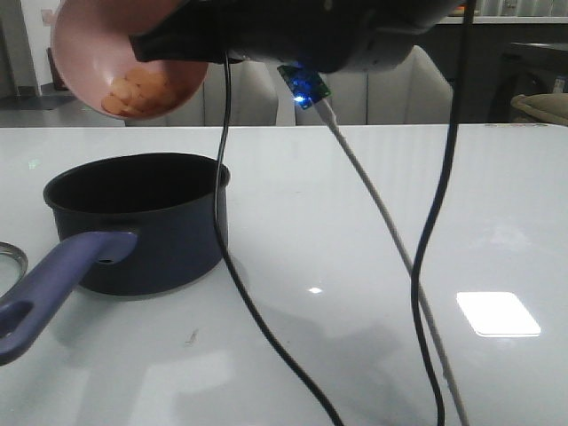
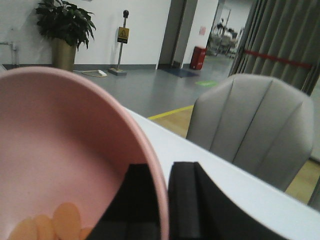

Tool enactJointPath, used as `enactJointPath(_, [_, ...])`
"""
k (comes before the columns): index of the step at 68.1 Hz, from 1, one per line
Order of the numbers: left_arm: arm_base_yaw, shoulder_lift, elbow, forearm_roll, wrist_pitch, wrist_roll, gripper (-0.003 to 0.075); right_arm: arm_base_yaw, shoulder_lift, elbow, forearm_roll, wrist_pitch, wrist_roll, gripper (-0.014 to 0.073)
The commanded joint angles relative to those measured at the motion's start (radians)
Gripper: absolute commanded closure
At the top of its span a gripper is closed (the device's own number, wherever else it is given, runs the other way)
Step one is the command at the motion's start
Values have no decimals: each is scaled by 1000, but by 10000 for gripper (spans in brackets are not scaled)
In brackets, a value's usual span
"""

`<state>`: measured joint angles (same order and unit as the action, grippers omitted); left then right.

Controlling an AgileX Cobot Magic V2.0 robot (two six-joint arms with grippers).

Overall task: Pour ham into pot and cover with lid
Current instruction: 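Carry the bowl over the saucepan and tilt it to pour the ham, then bring the empty bowl back and lower it onto the table, releasing it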

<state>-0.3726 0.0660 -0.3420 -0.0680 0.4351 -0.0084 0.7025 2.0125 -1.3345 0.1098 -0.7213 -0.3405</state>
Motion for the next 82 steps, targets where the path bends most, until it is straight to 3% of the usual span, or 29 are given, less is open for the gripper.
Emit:
enactJointPath(1, [-7,13,-23,-9,-84,-1,114,6,-28,-23,-27,-184,-168,459])
enactJointPath(12, [-7,13,-23,-9,-84,-1,114,31,27,-23,-27,-294,-395,459])
enactJointPath(27, [-7,13,-23,-9,-84,-1,114,72,111,-14,-29,-569,-739,459])
enactJointPath(31, [-7,13,-23,-9,-84,-1,114,73,123,-14,-42,-566,-820,459])
enactJointPath(54, [-7,13,-23,-9,-84,-1,114,73,136,-18,-43,-567,-876,459])
enactJointPath(62, [-7,13,-23,-9,-84,-1,114,73,133,-20,-5,-566,-738,459])
enactJointPath(72, [-7,13,-23,-9,-84,-1,114,73,103,-19,38,-512,-299,461])
enactJointPath(82, [-7,13,-23,-9,-84,-1,114,73,30,-19,79,-316,68,461])
